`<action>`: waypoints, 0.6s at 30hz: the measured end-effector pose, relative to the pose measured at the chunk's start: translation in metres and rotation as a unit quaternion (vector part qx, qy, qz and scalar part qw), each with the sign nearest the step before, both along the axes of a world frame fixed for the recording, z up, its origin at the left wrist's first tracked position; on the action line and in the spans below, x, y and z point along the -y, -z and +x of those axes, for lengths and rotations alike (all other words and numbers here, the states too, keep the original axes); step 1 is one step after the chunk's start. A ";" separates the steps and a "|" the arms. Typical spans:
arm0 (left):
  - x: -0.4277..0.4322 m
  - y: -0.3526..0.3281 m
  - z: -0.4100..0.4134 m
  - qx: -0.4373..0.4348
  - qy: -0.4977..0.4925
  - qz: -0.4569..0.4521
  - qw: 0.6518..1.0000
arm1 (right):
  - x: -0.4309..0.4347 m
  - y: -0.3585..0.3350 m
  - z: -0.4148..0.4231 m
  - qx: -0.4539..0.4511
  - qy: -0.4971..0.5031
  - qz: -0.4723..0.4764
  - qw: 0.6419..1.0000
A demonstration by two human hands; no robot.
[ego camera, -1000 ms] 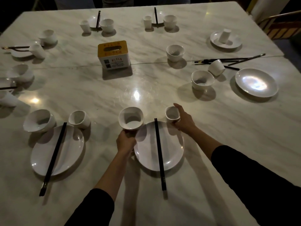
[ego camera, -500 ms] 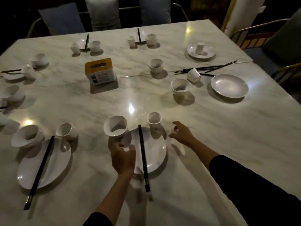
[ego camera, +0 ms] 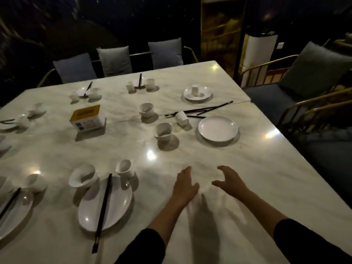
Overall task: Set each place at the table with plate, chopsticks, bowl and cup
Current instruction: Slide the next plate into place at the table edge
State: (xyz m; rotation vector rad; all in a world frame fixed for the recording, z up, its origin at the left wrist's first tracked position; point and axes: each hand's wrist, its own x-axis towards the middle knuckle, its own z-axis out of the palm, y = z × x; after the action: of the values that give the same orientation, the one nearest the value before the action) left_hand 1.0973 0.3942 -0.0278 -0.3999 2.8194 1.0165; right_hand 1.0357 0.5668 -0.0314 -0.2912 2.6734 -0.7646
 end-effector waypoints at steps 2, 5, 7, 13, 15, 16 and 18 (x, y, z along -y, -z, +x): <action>-0.027 -0.009 -0.009 -0.001 0.020 -0.007 1.000 | -0.024 -0.007 -0.010 -0.010 0.016 -0.006 1.000; -0.044 -0.020 -0.031 -0.005 0.069 -0.042 0.997 | -0.038 -0.016 -0.022 -0.033 0.038 -0.029 0.998; -0.047 -0.025 -0.050 -0.010 0.094 -0.054 0.994 | -0.045 -0.020 -0.027 -0.046 0.054 -0.035 0.997; -0.059 -0.031 -0.090 -0.050 0.076 -0.040 0.995 | -0.071 -0.019 -0.046 -0.056 0.047 -0.032 0.997; -0.068 -0.024 -0.087 -0.036 0.082 -0.039 0.995 | -0.082 -0.018 -0.050 -0.056 0.053 -0.040 0.996; -0.073 -0.019 -0.087 -0.026 0.087 -0.045 0.995 | -0.087 -0.017 -0.052 -0.053 0.055 -0.044 0.996; -0.085 -0.013 -0.091 -0.021 0.082 -0.056 0.995 | -0.098 -0.013 -0.062 -0.050 0.049 -0.047 0.996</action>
State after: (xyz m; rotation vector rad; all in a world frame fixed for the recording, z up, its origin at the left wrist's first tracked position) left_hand 1.0062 0.4788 -0.0143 -0.1561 2.8968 0.8476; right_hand 0.9739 0.6646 -0.0187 -0.2284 2.7678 -0.9312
